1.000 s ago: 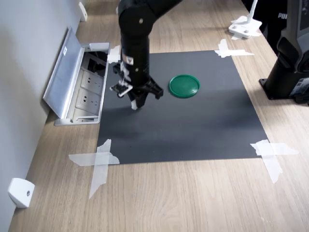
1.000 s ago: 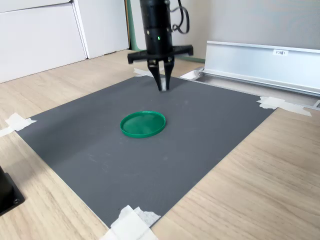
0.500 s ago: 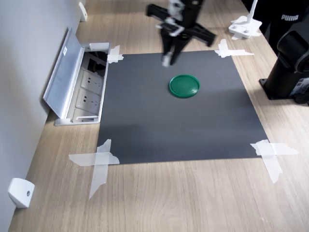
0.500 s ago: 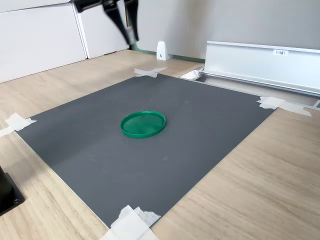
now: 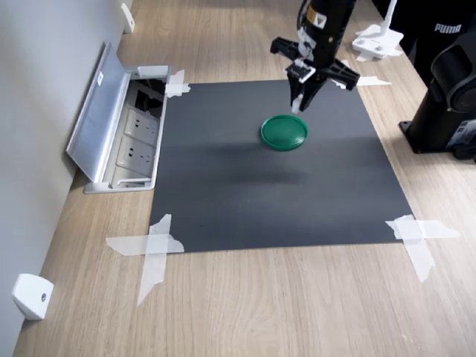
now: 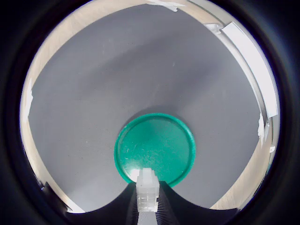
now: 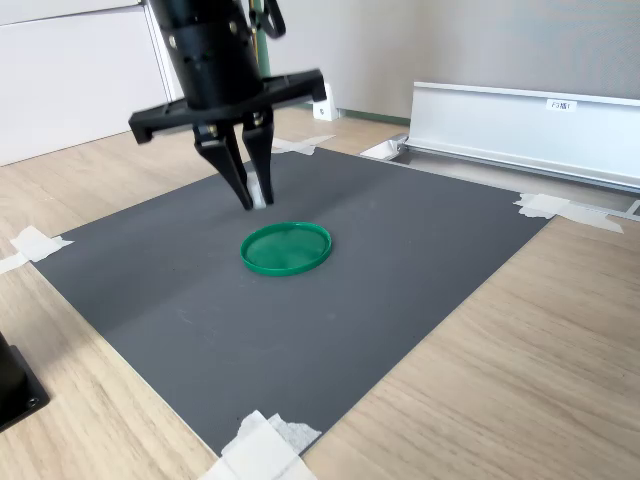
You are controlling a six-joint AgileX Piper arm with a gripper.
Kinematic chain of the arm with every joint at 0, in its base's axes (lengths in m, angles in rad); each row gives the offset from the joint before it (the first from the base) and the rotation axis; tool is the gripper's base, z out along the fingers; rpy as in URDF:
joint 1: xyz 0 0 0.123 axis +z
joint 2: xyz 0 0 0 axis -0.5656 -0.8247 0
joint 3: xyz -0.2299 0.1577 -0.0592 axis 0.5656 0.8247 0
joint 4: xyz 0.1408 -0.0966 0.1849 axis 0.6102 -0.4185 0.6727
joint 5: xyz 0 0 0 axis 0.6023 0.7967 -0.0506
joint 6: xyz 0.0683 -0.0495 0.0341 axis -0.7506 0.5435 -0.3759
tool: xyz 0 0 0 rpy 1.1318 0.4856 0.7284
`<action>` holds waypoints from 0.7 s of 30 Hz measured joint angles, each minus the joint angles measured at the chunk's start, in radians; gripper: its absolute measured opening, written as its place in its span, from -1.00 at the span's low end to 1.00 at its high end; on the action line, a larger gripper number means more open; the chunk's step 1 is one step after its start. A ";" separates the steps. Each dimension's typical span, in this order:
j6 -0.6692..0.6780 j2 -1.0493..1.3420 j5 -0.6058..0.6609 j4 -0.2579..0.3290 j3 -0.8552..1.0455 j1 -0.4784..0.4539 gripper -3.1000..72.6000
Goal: Grasp a white terminal and put it on the green lid.
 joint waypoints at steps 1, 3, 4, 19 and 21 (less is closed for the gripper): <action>-0.002 -0.016 -0.008 -0.005 0.002 0.000 -0.68; -0.012 -0.043 -0.025 -0.015 0.003 0.000 -0.68; -0.020 -0.056 -0.033 -0.020 0.003 0.000 -0.68; -0.042 -0.139 -0.103 -0.051 0.003 0.000 0.23; -0.042 -0.139 -0.104 -0.044 0.003 0.000 0.43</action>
